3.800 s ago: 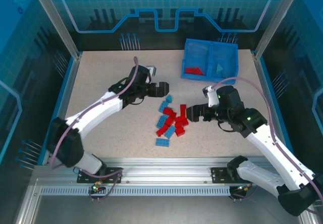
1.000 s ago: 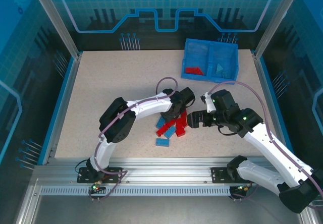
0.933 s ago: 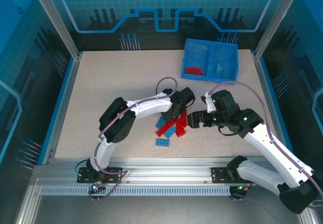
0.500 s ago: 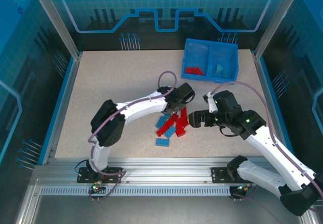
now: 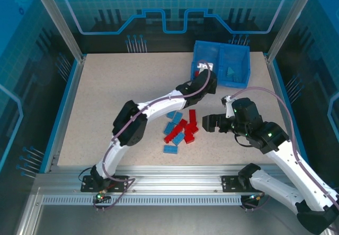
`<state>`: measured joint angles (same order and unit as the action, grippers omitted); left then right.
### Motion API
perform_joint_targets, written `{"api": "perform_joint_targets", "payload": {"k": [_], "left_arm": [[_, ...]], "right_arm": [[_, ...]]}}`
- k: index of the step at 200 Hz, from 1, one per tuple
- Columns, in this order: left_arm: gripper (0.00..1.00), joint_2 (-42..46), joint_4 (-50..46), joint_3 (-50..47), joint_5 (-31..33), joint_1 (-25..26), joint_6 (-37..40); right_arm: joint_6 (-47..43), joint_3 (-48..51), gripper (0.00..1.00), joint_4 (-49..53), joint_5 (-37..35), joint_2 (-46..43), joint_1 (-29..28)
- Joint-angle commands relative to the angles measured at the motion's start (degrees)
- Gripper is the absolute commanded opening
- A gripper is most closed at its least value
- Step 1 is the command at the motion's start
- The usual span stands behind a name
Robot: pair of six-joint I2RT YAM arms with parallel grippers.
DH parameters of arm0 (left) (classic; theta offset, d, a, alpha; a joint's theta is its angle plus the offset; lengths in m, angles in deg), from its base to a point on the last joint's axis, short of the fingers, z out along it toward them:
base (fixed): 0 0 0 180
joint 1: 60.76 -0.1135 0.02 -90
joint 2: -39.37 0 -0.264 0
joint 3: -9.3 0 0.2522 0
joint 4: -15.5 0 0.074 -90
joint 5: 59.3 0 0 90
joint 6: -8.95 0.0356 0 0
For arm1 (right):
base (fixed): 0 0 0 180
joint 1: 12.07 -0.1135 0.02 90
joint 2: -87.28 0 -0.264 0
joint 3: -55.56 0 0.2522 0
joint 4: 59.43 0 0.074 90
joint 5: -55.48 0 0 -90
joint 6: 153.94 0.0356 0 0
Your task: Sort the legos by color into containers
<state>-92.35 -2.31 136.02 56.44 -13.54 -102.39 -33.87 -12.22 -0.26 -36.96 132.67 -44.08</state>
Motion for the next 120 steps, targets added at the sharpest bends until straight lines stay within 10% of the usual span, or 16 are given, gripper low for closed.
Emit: {"api": "perform_joint_targets", "payload": {"k": [1,71,120], "left_arm": [[0.24,-6.9,6.1,9.4,1.4,-1.8,9.4],[0.36,-26.5,0.9,36.0,3.4,-6.1,12.6],[0.56,-21.6,-1.0,33.1,-1.8,-6.4,10.7]], "right_arm": [[0.5,-0.6,1.00,2.0,-0.9,-1.6,-0.8],[-0.8,-1.2,1.00,5.5,-1.7,-3.1,-0.8],[-1.2,-2.2,1.00,4.9,0.6,-1.5,-0.8]]}}
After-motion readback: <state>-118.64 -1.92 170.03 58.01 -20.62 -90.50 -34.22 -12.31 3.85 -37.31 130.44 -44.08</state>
